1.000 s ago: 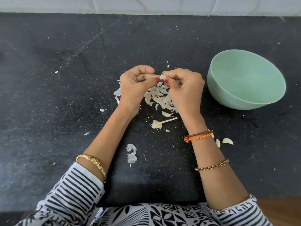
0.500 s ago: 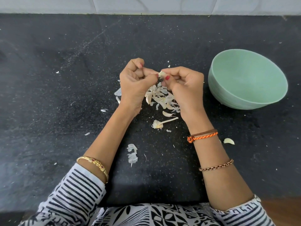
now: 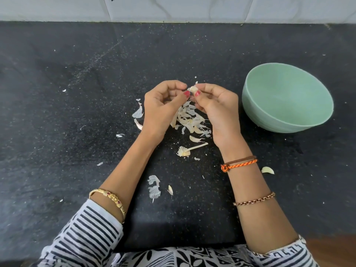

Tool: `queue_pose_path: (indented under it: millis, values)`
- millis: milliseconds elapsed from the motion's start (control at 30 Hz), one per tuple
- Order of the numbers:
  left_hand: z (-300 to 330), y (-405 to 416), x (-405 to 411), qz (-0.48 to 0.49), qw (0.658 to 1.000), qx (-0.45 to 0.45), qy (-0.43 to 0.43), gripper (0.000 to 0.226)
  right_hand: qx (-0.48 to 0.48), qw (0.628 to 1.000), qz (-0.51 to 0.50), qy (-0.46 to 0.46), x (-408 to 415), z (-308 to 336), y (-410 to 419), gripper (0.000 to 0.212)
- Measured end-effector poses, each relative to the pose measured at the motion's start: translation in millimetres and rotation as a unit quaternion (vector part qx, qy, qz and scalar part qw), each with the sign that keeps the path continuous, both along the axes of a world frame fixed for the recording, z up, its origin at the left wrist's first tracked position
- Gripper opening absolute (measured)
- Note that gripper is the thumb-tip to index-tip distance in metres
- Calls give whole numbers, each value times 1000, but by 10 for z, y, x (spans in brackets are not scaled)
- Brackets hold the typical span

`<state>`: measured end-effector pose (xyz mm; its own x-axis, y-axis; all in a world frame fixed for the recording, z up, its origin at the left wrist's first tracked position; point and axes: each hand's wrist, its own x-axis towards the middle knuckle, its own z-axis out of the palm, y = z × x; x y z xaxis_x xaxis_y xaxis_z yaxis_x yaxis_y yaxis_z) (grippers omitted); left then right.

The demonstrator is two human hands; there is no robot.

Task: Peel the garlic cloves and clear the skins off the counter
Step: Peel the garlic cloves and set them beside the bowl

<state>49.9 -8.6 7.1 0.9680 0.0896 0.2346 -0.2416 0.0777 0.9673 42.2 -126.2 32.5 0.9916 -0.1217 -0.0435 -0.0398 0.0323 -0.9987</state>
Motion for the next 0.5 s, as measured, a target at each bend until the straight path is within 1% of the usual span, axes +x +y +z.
queue_pose_path:
  millis: [100,267,333,500]
  values:
    - [-30,30,19,2,1000,-6,-20,16,-17,1000,8,-5,-7,-9,-10,12]
    - [-43,41,32,-3,1000,9,-29,12,-30,999,42,-4,-9,1,-33,13]
    - [-39,52,39,-12,1000,13,-25,11,-25,998,51,3,-8,9,-47,14]
    - [-28,55,37,-50,999,-14,3,9,-8,998,61,4,-13,7,-52,15]
